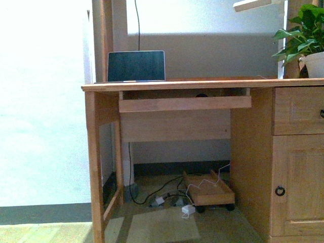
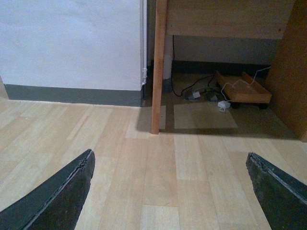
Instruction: Place mouse
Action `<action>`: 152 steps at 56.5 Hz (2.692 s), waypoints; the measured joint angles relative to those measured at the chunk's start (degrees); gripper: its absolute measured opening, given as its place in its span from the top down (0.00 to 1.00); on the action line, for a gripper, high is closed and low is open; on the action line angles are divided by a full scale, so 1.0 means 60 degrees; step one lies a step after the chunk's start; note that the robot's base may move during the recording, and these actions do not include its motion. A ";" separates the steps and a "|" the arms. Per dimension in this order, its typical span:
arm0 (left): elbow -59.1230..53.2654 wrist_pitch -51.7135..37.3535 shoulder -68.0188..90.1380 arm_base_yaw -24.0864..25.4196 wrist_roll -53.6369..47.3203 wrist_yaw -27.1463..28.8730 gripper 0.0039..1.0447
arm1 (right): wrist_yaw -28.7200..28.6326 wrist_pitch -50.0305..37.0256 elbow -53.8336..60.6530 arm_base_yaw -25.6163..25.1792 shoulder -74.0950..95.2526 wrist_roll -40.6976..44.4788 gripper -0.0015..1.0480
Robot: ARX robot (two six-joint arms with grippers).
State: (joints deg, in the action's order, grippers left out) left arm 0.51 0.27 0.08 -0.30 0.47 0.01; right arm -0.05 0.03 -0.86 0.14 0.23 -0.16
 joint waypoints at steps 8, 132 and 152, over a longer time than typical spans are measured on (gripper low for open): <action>0.0000 0.0000 0.0000 0.0000 0.0000 0.0000 0.07 | 0.0000 0.0000 0.0000 0.0000 0.0000 0.0000 0.07; 0.0000 0.0000 -0.0004 0.0000 -0.0004 -0.0004 0.07 | 0.0004 0.0000 0.0000 -0.0004 0.0000 0.0000 0.07; 0.0000 0.0000 -0.0007 0.0000 -0.0004 0.0004 0.07 | 0.0000 0.0000 0.0000 -0.0004 -0.0004 0.0000 0.07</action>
State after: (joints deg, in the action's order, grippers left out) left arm 0.51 0.27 0.03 -0.30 0.45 0.03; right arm -0.05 0.03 -0.86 0.12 0.21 -0.16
